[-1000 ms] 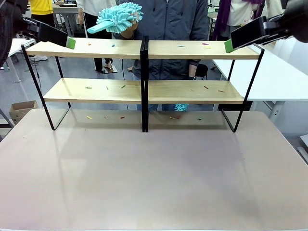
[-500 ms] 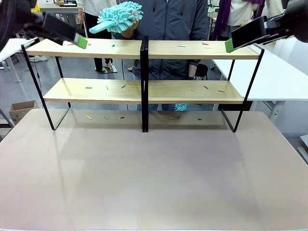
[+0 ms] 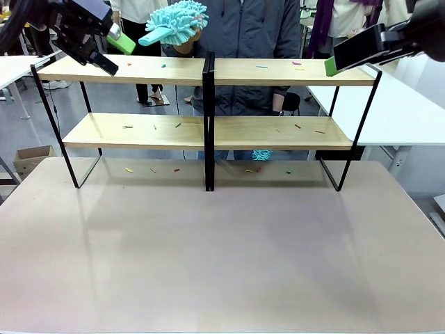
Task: Clean the shelves.
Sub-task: Pick up the Duster when the human hands it over, then clean a randomly selected level of the Shelf with the Duster.
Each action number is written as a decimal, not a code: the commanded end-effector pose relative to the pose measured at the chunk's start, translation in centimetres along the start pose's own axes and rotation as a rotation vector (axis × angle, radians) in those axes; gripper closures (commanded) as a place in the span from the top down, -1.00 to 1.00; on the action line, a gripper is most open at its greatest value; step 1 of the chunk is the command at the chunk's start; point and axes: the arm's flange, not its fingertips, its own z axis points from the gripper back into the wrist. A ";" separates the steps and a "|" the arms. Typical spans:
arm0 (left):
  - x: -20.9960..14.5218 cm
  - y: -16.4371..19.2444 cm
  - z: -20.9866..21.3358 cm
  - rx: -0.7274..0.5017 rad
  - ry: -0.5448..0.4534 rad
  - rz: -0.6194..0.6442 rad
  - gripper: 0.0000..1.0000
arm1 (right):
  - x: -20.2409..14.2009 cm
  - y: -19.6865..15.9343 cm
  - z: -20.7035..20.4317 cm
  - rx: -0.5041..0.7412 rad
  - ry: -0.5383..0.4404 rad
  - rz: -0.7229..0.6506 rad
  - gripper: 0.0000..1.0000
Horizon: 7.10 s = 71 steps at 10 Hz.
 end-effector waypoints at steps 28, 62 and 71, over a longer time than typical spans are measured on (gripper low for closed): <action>2.4 8.3 3.8 -0.411 -0.414 0.288 -1.00 | 0.0 0.0 -0.1 0.002 0.002 0.000 1.00; -23.7 -1.6 -6.6 -0.156 0.514 -0.121 -0.74 | 0.0 0.0 -0.1 0.002 0.002 0.000 1.00; -21.7 -10.3 -15.9 -0.124 0.508 -0.131 -0.74 | 0.0 0.0 -0.1 0.002 0.002 0.000 1.00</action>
